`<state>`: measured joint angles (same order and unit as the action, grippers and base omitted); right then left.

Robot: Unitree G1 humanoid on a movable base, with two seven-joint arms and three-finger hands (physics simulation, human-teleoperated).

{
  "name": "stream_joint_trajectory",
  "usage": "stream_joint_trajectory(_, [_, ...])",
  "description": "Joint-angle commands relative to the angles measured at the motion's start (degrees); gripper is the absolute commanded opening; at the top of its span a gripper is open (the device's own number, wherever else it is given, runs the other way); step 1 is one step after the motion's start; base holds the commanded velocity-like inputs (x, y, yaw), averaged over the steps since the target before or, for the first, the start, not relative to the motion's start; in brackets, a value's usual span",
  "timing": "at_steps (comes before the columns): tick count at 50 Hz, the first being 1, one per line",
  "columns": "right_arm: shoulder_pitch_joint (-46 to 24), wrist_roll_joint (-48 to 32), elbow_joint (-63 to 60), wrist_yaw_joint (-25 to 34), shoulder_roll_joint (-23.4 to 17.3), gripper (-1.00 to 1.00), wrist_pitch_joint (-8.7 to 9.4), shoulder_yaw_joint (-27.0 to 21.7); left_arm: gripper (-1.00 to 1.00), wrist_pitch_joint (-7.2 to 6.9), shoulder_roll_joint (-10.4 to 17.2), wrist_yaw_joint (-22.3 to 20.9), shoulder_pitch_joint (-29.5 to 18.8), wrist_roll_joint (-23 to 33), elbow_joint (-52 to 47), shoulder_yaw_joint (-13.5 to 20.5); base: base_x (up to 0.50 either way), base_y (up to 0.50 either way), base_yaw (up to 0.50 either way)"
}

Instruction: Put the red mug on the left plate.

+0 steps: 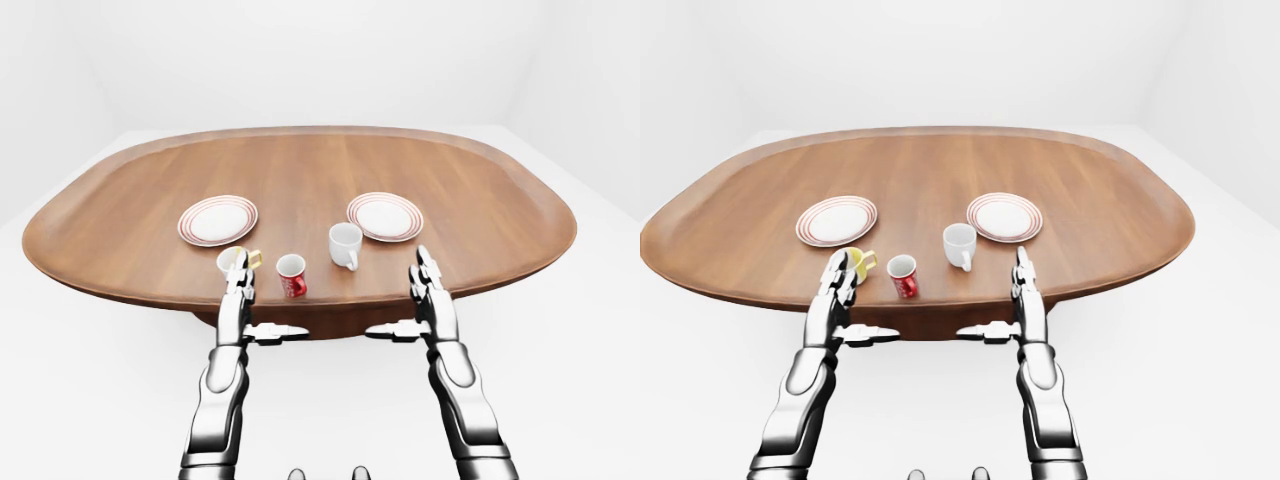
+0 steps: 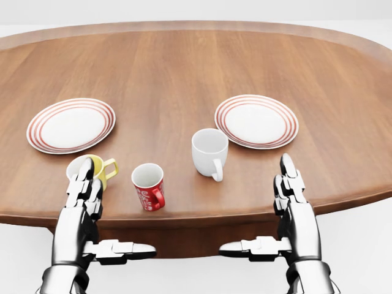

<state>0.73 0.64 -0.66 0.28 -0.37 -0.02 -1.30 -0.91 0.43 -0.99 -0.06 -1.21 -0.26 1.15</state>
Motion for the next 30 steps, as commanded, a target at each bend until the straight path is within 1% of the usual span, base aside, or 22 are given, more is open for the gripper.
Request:
stream_joint_trajectory(1, [1.7,1.0,-1.4,0.0,-0.6,1.0,-0.4,-2.2,1.0,-2.67,0.7,-1.4,-0.6,-1.7,-0.1,1.4,0.0,0.0,0.0])
stream_joint_trajectory(3, [1.7,1.4,-1.2,0.2,-0.7,1.0,-0.83,-2.4,1.0,-2.52,0.7,-1.3,-0.8,-1.4,0.1,1.2,0.0,0.0,0.0])
stream_joint_trajectory(4, [2.0,1.7,-1.1,0.4,-0.8,1.0,-1.41,-2.6,1.0,-2.86,0.6,-1.2,-0.6,-1.1,-0.3,0.9,0.0,0.0,0.0])
stream_joint_trajectory(5, [2.3,1.7,-1.2,0.5,-0.8,1.0,-1.54,-2.6,1.0,-2.78,0.6,-1.4,-0.3,-0.9,-0.8,0.7,0.0,0.0,0.0])
stream_joint_trajectory(7, [2.3,1.8,-1.4,0.5,-0.7,1.0,-1.56,-2.6,1.0,-2.51,0.6,-1.6,-0.1,-0.6,-0.9,0.6,0.0,0.0,0.0])
stream_joint_trajectory(12, [2.4,1.5,-1.4,0.7,-0.7,1.0,-1.54,-2.2,1.0,-2.71,0.6,-1.8,0.5,-0.3,-1.8,0.5,0.0,0.0,0.0])
stream_joint_trajectory(15, [3.9,1.3,-3.5,0.9,-0.6,1.0,-1.47,-2.1,1.0,-2.82,0.5,-1.8,0.6,0.0,-2.0,0.5,0.0,0.0,0.0])
stream_joint_trajectory(18, [4.5,1.4,-3.7,3.3,-0.9,1.0,-3.13,-1.5,1.0,-2.65,0.5,-1.9,0.5,0.0,-1.9,0.6,0.0,0.0,0.0])
stream_joint_trajectory(19, [4.0,2.0,-1.9,4.5,-0.8,1.0,-4.49,-1.3,1.0,-2.53,0.5,-2.2,0.5,-0.6,-2.0,0.8,0.0,0.0,0.0])
stream_joint_trajectory(20, [3.8,2.3,-1.3,5.6,-1.0,1.0,-4.6,-1.2,1.0,-2.59,0.4,-2.4,0.6,-1.4,-2.4,1.0,0.0,0.0,0.0])
stream_joint_trajectory(21, [4.5,2.2,-2.9,5.9,-1.0,1.0,-3.95,-1.1,1.0,-2.83,0.6,-2.5,0.9,-1.4,-2.7,1.1,0.0,0.0,0.0])
stream_joint_trajectory(22, [5.5,0.9,-4.8,5.7,-1.0,1.0,-3.35,-0.6,1.0,-3.06,0.6,-2.4,0.9,-1.5,-3.0,1.3,0.0,0.0,0.0])
stream_joint_trajectory(23, [9.1,-0.7,-10.3,6.8,-1.3,1.0,-2.31,0.6,1.0,-3.38,0.7,-2.5,1.6,-1.8,-4.2,1.5,0.0,0.0,0.0])
stream_joint_trajectory(24, [10.8,-1.4,-12.5,8.2,-1.5,1.0,-2.06,1.2,1.0,-3.74,0.7,-2.5,2.1,-1.8,-5.2,1.6,0.0,0.0,0.0])
stream_joint_trajectory(25, [13.5,-1.9,-15.2,9.1,-1.6,1.0,-2.67,1.4,1.0,-4.09,0.6,-2.5,3.2,-1.9,-7.2,1.5,0.0,0.0,0.0])
stream_joint_trajectory(27, [18.0,-0.7,-19.5,10.3,-1.0,1.0,-4.57,0.6,1.0,-4.0,0.5,-2.1,5.4,-1.2,-10.9,1.4,0.0,0.0,0.0])
stream_joint_trajectory(28, [21.7,0.2,-22.7,11.1,-0.7,1.0,-4.98,0.2,1.0,-4.09,0.4,-2.0,7.1,-1.0,-13.9,1.5,0.0,0.0,0.0])
stream_joint_trajectory(30, [27.1,1.1,-27.0,12.3,0.1,1.0,-4.98,0.0,1.0,-4.09,0.3,-2.3,9.3,-0.8,-17.9,1.5,0.0,0.0,0.0])
